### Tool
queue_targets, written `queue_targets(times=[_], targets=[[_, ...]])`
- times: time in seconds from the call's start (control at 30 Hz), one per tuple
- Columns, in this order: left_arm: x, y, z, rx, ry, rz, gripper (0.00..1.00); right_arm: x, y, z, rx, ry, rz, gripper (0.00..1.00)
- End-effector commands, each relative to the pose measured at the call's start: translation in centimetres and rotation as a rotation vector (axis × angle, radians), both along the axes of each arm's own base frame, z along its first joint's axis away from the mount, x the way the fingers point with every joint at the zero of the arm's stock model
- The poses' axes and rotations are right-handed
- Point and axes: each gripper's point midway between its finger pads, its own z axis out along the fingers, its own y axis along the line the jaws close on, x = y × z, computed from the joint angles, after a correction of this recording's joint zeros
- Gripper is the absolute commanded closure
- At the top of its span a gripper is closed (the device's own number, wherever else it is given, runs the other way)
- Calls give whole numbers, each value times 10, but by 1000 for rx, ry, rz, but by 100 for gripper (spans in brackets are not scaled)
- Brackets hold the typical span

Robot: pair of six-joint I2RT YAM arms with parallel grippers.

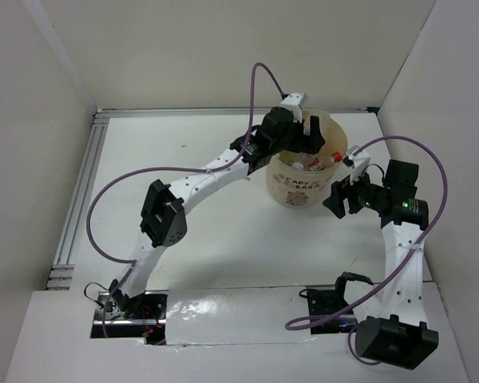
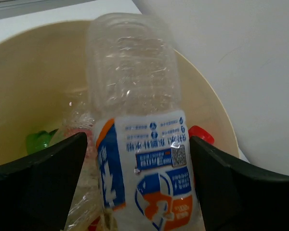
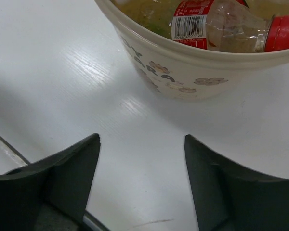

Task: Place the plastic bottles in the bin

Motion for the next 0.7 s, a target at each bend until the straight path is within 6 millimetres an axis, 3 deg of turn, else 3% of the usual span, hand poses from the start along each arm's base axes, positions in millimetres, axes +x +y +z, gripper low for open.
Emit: queue_targets(times=[0.0,0.07,0.1,0.17,0.2,0.23,0.27,0.3,0.37,0.4,0.43,0.5,0.53,0.57,0.63,0.67], targets=[[6,12,93,-145,-126,31,0,-5,2,4,12,-1,-1,20],[0,15,112,-171,-148,20,0,-5,0,4,13,8,-17,8],[-8,24,140,-203,-178,20,0,-2,0,5,15,0,-22,1],[-18,36,168,-232,-235,18,0,-1,-3,8,13,-5,-53,1],[-23,41,168,-219,-238,17,0,1,-6,5,9,-1,-69,1],[-37,58,197,-245,-277,17,0,3,-7,6,6,-5,-81,1],[-40,70,206,-245,-292,27,0,3,-9,5,8,3,-97,1],[-44,76,193,-205,-282,26,0,3,-9,5,8,3,-97,1],[-56,98,193,-175,-292,29,0,10,-17,8,-8,-19,-143,1],[-76,129,218,-181,-347,32,0,12,-19,8,28,-2,-204,1],[-78,137,170,-103,-290,22,0,15,-24,5,37,6,-257,1],[-90,171,141,-58,-273,22,0,25,-42,13,42,-19,-405,1],[-110,200,149,-74,-295,38,0,28,-47,15,34,-29,-436,1],[-105,226,85,9,-202,79,0,27,-49,16,26,-38,-447,1],[-117,260,51,34,-141,111,0,32,-59,22,5,-83,-491,1],[-133,283,27,54,-114,139,0,32,-63,22,6,-92,-516,1]])
